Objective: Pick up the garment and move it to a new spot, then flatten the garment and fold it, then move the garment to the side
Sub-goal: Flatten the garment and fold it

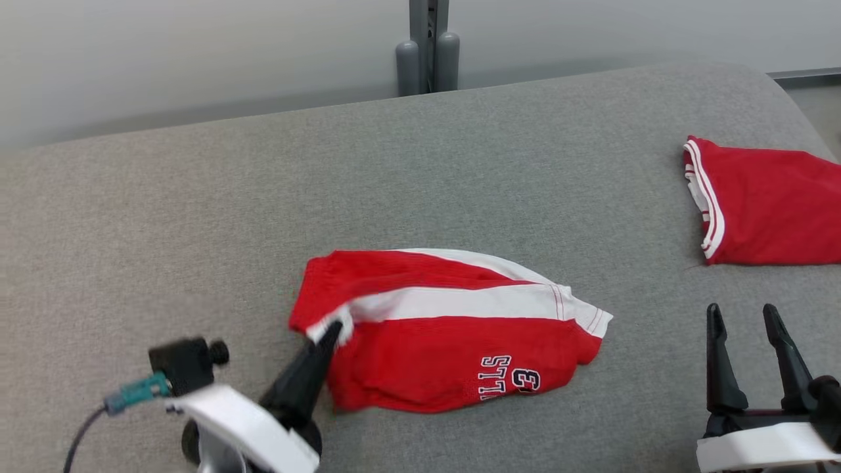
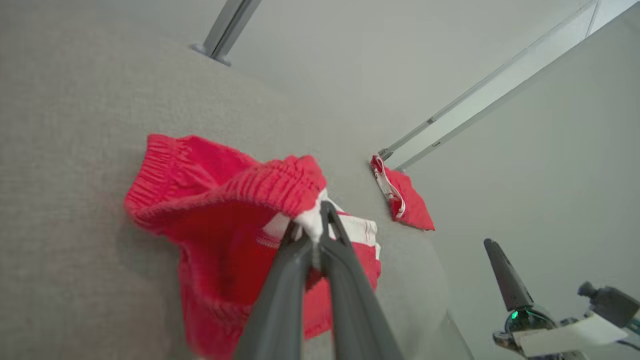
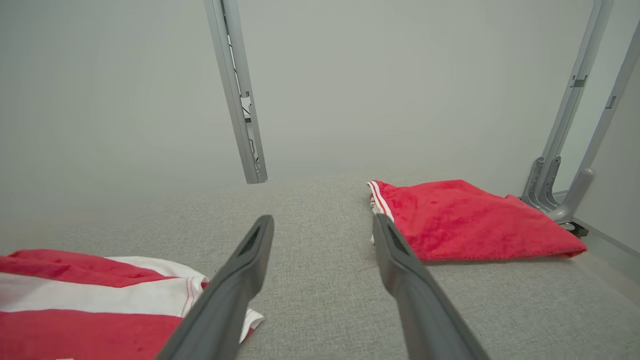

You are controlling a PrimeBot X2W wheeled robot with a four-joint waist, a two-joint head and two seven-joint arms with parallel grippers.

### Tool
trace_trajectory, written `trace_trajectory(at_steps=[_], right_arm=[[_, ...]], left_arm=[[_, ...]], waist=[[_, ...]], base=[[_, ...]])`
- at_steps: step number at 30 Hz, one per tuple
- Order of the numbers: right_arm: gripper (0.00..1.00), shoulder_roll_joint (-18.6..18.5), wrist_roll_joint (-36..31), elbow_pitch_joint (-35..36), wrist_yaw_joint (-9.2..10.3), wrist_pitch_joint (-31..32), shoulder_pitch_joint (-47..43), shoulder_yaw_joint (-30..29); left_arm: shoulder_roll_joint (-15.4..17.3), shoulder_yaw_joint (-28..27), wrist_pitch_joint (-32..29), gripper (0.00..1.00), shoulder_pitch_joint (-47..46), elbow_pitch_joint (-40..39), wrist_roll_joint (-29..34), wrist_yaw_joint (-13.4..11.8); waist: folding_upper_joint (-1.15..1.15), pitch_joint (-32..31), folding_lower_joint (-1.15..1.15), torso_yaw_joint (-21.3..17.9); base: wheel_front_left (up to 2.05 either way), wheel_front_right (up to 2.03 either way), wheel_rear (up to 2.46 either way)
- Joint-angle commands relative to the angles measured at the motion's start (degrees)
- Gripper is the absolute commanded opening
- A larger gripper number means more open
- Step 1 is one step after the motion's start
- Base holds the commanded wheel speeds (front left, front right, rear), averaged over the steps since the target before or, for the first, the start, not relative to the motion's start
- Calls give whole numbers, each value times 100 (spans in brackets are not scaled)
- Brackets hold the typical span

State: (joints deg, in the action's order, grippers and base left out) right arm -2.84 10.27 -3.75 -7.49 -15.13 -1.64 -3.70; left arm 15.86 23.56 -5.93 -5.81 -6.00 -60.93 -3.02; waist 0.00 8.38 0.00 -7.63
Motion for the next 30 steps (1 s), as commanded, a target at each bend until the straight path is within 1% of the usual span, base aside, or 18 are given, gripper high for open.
trace_trajectory(at_steps=[1,4,6,7,9,11,12,13,15,16,17,18,20,22,25,27,30], right_arm=[[100,-21,-43,-15,-1,-2,-52,-46],[100,-20,-109,-60,-1,-2,-126,-85],[100,-20,-173,-89,-1,-2,-149,-79],[100,-21,-192,-99,-1,-2,-166,-91],[100,-21,-244,-125,-1,-2,-214,-113],[100,-22,-289,-152,-1,-2,-241,-89],[100,-20,-305,-162,-1,-2,-253,-76],[100,-20,-305,-162,-1,-2,-253,-76],[100,-22,-346,-163,-1,-2,-266,-63],[100,-22,-364,-169,-1,-2,-274,-55],[100,-22,-375,-182,-1,-2,-280,-49],[100,-19,-396,-194,-1,-2,-289,-38],[100,-23,-411,-208,0,-2,-315,-23],[100,-22,-420,-225,0,-2,-339,-7],[100,-22,-436,-220,0,-2,-355,8],[100,-22,-463,-193,0,-2,-399,-24],[100,-22,-518,-103,0,-2,-479,-129]], left_arm=[[195,160,-100,0,454,91,-14,192],[411,330,-188,0,1073,311,-156,414],[549,382,-171,0,1398,577,-143,504],[545,388,-133,0,1485,720,-150,531],[422,336,-33,0,1574,983,-311,611],[360,280,122,0,1506,1215,-334,677],[273,287,164,0,1453,1298,-394,733],[273,287,164,0,1453,1298,-394,733],[137,206,309,0,1337,1438,-494,817],[104,166,388,10,1267,1527,-490,826],[74,142,479,41,1199,1609,-448,861],[24,136,561,99,1145,1686,-429,873],[-37,144,671,100,1043,1752,-429,935],[-7,99,774,100,995,1812,-454,969],[181,147,904,100,1066,1852,-241,995],[332,129,1094,100,1175,1789,-44,1008],[528,-72,1620,100,1350,1605,282,874]], waist=[[0,-16,0,112],[0,-59,0,274],[0,-104,0,384],[0,-132,0,452],[0,-188,0,590],[0,-241,0,712],[0,-277,0,771],[0,-277,0,771],[0,-315,0,870],[0,-327,0,913],[0,-340,0,948],[0,-360,0,978],[0,-399,0,1016],[0,-434,0,1029],[0,-513,0,1005],[0,-587,0,970],[0,-723,0,923]], base=[[0,0,0],[0,0,0],[0,0,0],[0,0,0],[0,0,0],[0,0,0],[0,0,0],[0,0,0],[0,0,0],[0,0,0],[0,0,0],[0,0,0],[0,0,0],[0,0,0],[0,0,0],[0,0,0],[0,0,0]])
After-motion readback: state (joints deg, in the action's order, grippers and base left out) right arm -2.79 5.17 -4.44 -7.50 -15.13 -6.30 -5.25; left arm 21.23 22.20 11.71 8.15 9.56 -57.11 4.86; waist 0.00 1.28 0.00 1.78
